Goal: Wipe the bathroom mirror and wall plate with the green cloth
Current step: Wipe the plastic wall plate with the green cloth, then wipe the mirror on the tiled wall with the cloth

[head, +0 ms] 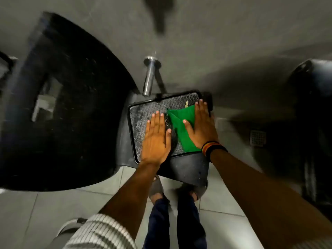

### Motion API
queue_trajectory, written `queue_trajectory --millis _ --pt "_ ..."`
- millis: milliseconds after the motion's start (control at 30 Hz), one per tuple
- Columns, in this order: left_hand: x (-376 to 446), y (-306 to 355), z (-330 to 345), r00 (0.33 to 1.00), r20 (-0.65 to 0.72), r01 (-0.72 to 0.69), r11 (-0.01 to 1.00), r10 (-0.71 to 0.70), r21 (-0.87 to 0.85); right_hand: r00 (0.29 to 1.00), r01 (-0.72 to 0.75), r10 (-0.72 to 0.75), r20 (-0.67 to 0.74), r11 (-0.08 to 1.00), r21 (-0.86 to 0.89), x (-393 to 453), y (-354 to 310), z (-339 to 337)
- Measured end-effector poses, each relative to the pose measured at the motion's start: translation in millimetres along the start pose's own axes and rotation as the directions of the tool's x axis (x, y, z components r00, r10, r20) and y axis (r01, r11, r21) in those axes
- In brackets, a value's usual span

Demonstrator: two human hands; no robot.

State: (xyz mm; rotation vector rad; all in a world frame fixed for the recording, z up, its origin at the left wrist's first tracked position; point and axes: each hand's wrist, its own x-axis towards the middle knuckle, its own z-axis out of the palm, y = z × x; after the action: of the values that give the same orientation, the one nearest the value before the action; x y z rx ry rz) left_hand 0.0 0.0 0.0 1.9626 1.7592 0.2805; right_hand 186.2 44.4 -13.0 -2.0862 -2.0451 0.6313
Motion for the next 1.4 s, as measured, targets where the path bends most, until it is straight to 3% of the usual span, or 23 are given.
queue_trajectory --millis 167,367,600,800,900,1033,1133,1267,1400 --pt "5.6 -16.9 40.6 1.000 0.007 0.025 1.000 -0.025 0.016 0.991 0.009 0.008 0.132 0.992 -0.122 15.1 25.9 73.1" --pt "24.8 -19.5 53.8 1.000 -0.014 -0.016 1.000 0.016 0.023 0.998 -0.020 0.030 0.055 0.985 -0.170 20.4 25.8 89.2" --pt "32.7 -7.3 35.0 0.997 -0.019 -0.074 0.997 0.074 0.016 0.991 -0.101 0.116 -0.074 0.979 0.175 36.1 27.9 56.9" --pt "41.5 36.4 -21.2 0.975 -0.086 -0.203 0.979 0.204 0.015 0.930 -0.183 0.323 -0.173 0.819 0.544 8.2 -11.5 -28.4" --pt "56.0 88.9 -78.8 0.939 -0.176 -0.296 0.955 0.294 0.013 0.881 -0.120 0.378 -0.283 0.759 0.640 -11.0 -36.7 -94.2" --pt "83.2 175.0 -171.7 0.840 -0.282 -0.463 0.883 0.464 0.076 0.809 0.072 0.324 -0.490 0.773 0.630 -19.5 -73.0 -215.3" --pt "97.2 251.1 -258.3 0.723 -0.385 -0.574 0.809 0.574 0.128 0.702 0.227 0.292 -0.649 0.773 0.593 -25.9 -96.3 -323.2" --pt "106.6 355.7 -372.9 0.509 -0.482 -0.721 0.659 0.713 0.215 0.474 0.441 0.257 -0.842 0.758 0.480 -34.7 -121.7 -467.9" --pt "98.0 437.8 -457.5 0.324 -0.505 -0.766 0.536 0.800 0.356 0.268 0.572 0.231 -0.936 0.743 0.347 -56.4 -135.9 -566.5"
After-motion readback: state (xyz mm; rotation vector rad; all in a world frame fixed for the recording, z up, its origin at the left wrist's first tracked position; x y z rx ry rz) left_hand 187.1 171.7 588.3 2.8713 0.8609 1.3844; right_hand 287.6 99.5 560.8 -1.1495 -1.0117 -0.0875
